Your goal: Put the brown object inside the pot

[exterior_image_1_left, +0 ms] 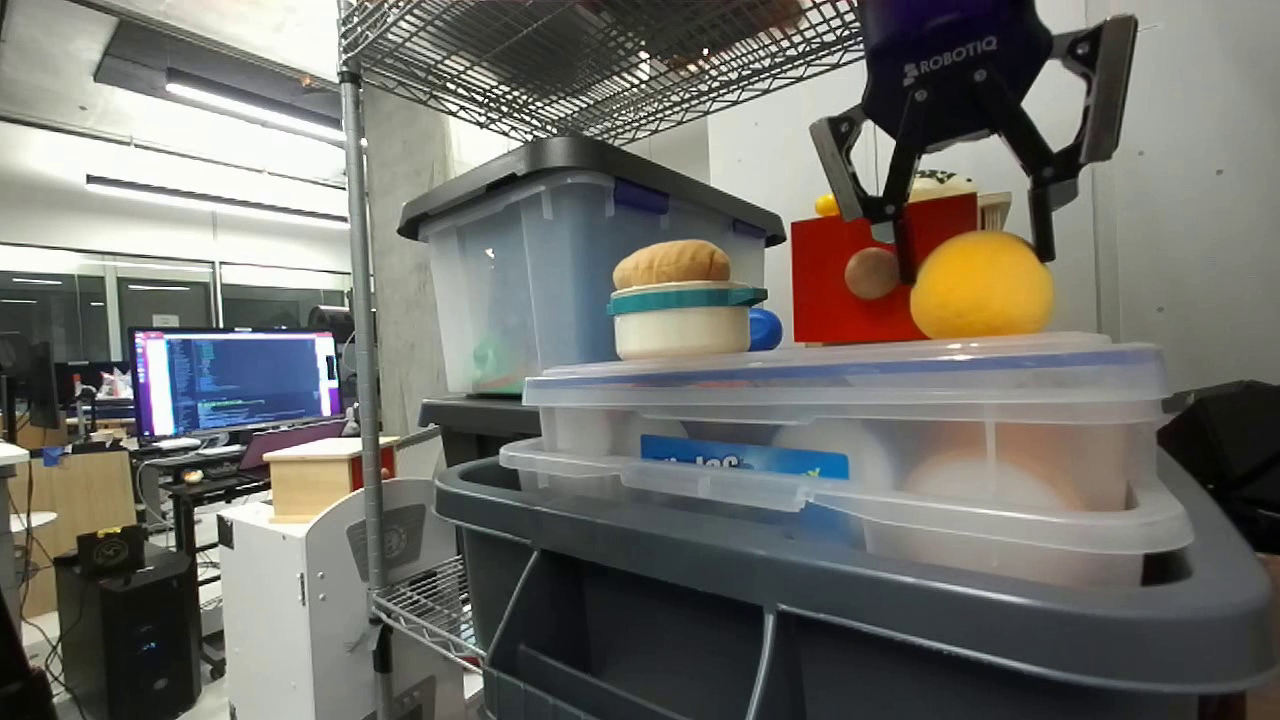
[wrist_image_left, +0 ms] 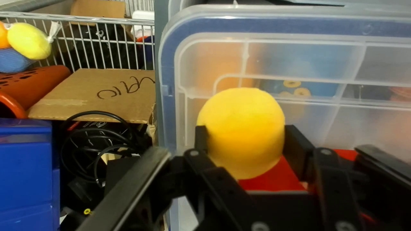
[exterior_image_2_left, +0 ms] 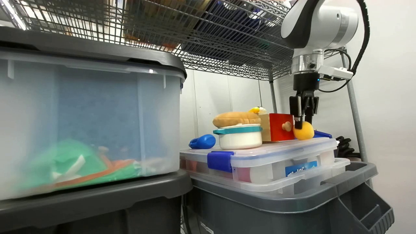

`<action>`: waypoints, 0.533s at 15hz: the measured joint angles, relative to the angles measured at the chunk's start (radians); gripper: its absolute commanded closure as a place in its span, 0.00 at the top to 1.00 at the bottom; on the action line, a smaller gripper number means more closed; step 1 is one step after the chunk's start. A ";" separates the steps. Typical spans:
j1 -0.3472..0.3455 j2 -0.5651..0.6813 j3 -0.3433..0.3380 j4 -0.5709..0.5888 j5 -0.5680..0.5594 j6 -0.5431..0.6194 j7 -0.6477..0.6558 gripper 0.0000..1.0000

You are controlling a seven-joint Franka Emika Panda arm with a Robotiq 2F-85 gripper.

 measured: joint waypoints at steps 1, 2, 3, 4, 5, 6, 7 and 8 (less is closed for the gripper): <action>-0.002 0.000 0.000 0.000 0.000 0.000 0.000 0.24; -0.003 0.000 0.000 0.001 0.000 0.000 0.000 0.16; -0.004 0.000 0.000 0.001 0.000 0.000 0.000 0.14; -0.004 0.000 0.001 0.002 0.000 -0.001 0.000 0.38; -0.004 0.000 0.002 0.002 0.000 -0.002 0.000 0.51; -0.004 -0.001 0.004 0.002 0.000 -0.003 0.000 0.53; -0.004 -0.002 0.006 0.002 0.000 -0.005 0.000 0.60; -0.004 -0.003 0.008 0.002 0.000 -0.007 0.000 0.66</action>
